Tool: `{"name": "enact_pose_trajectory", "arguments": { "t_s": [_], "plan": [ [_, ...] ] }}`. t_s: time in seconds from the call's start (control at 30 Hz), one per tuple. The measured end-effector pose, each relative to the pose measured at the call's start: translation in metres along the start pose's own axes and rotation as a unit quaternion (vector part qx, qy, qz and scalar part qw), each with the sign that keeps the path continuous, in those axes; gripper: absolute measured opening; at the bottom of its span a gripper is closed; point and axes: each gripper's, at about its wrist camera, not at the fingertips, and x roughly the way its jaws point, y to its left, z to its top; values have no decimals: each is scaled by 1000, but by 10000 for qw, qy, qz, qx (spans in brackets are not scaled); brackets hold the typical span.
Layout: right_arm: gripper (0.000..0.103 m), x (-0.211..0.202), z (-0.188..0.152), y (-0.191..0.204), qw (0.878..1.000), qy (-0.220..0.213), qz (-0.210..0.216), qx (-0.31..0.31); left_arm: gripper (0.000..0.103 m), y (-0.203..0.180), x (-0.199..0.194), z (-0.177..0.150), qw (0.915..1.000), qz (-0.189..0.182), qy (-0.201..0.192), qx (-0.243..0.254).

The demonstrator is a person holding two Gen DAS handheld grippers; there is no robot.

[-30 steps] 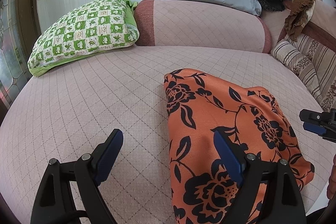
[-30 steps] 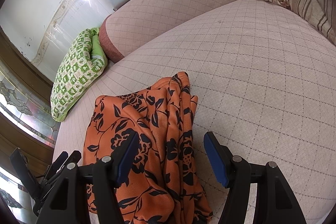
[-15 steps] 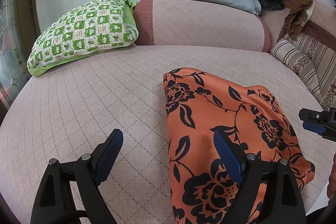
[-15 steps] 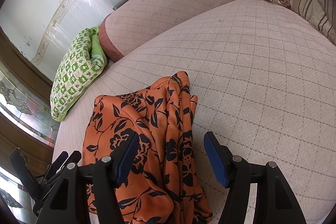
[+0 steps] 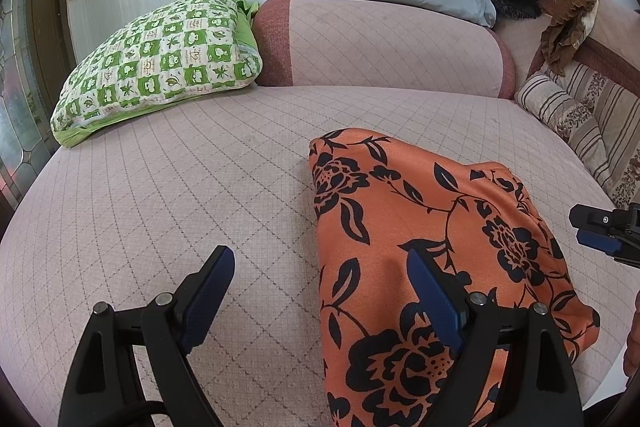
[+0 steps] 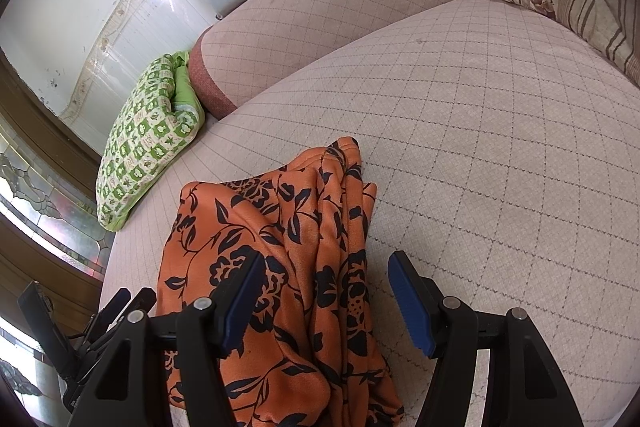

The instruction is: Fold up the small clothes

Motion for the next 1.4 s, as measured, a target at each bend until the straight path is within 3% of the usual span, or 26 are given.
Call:
{"name": "enact_pose_trajectory", "arguments": {
  "t_s": [0.47, 0.73, 1.1, 1.4],
  "plan": [
    [67, 0, 0, 0, 10000, -4, -5, 3, 88, -2, 0, -1, 10000, -56, 18, 22],
    [67, 6, 1, 4, 10000, 4, 42, 47, 88, -7, -4, 1, 9992, -386, -45, 79],
    [67, 7, -7, 29, 9993, 105, 251, -240, 88, -30, -4, -9, 9965, -747, 4, 383],
    [67, -12, -10, 8, 9999, -58, 87, 43, 88, -50, -3, -25, 9937, -737, 46, 844]
  ]
}}
